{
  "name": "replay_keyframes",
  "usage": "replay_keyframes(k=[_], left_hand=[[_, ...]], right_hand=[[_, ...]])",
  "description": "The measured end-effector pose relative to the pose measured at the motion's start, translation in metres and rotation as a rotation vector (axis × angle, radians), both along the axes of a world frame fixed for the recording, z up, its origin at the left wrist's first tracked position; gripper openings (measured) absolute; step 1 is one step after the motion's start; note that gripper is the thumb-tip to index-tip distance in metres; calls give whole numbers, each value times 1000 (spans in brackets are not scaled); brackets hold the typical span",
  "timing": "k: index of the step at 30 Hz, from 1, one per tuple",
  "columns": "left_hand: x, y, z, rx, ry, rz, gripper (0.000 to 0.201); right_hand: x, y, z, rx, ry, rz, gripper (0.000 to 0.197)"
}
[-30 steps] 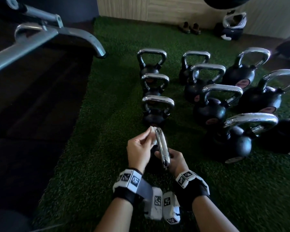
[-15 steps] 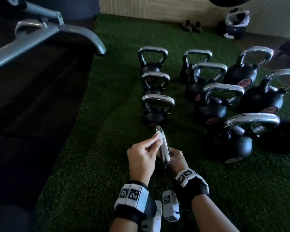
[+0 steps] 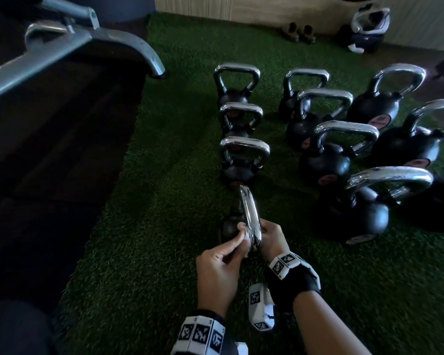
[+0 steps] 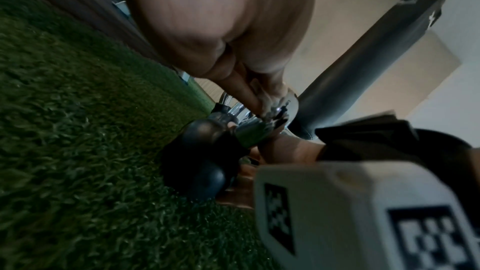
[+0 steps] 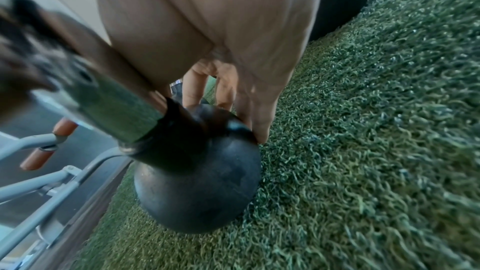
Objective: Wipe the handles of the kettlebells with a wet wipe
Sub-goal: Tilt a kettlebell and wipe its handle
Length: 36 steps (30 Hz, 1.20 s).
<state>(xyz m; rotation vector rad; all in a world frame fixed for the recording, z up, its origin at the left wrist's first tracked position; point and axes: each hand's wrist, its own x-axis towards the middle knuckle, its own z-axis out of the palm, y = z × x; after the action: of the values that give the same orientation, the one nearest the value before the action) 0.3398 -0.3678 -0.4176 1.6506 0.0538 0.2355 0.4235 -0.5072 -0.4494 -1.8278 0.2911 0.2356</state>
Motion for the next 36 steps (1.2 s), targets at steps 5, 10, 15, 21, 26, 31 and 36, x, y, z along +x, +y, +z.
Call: replay_keyframes(k=[5,10,15,21,26,31,36], left_hand=[[-3,2,-9,-8,75,-11,24],[5,4,-18,-36,203,-49,27],[19,24,-12,-106,325,-31,20],[35,32,11,-639,447,141,21],[41,23,32,-691,418,27,21],[39,15,47,-583,381,-45,24],[40,16,53,-352,350,-108,31]], right_hand=[[-1,1,5,-14,-5,11,25],[0,3,2,37,-10,-16,24],[-7,4,13,88,15,33,25],[-24,-15,56,-203,-368,-253,27],[-36,-7,96,-83,-519,116,35],[-31,-3,95,-100,-524,117,37],[-34,-11,94,-51,-485,32,27]])
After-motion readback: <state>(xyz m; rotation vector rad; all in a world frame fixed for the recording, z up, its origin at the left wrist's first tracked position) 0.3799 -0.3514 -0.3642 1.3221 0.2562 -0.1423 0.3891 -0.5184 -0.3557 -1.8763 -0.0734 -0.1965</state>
